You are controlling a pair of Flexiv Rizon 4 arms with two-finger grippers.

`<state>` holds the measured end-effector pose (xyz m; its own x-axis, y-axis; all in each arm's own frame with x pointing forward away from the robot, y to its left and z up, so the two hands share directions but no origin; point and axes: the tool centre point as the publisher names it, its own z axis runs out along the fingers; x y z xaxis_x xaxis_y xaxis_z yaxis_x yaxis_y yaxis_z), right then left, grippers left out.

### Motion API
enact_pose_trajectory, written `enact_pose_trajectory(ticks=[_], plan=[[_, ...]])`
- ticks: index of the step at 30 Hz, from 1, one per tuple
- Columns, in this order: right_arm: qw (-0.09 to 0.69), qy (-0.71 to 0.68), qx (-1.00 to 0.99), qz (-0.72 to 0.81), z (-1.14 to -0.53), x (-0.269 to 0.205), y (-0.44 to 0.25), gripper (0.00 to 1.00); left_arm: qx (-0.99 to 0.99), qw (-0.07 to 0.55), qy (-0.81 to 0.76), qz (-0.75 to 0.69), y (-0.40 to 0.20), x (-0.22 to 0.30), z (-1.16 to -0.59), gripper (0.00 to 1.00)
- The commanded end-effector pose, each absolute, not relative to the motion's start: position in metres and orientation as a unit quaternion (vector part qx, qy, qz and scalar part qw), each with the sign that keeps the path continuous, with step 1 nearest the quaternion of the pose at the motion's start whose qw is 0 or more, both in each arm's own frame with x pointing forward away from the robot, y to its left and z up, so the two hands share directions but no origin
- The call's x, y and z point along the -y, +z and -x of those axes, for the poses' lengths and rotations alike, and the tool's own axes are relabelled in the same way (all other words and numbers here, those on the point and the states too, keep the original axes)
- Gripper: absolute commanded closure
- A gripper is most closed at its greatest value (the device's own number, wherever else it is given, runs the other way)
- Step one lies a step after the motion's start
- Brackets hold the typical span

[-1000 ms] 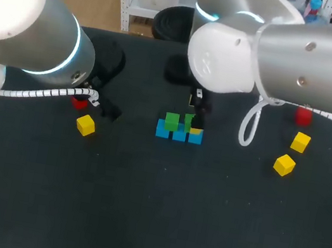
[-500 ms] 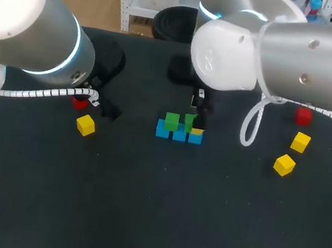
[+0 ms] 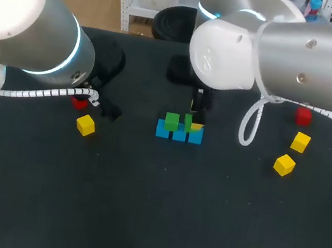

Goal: Place the blue cubes, place green cubes on the blue cubes, place the yellow cubes on the green cubes, then place the red cubes on the yellow cubes, and place purple cube on the red cubes.

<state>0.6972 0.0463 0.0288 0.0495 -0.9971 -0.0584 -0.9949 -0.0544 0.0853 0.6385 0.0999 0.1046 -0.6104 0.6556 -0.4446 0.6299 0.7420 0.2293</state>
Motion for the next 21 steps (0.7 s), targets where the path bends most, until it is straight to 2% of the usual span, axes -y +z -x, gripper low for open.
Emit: enact_pose_trajectory(ticks=[1, 21], plan=[[0.010, -0.051, 0.688, -0.724, -0.6968, -0.0457, 0.0288, 0.57, -0.897, 0.258, 0.024, -0.359, 0.1045, -0.1007, -0.6386, 0.00], [0.010, -0.059, 0.694, -0.718, -0.6876, -0.0452, 0.0310, 0.58, -0.897, 0.258, 0.024, -0.359, 0.1045, -0.1007, -0.6386, 0.00]])
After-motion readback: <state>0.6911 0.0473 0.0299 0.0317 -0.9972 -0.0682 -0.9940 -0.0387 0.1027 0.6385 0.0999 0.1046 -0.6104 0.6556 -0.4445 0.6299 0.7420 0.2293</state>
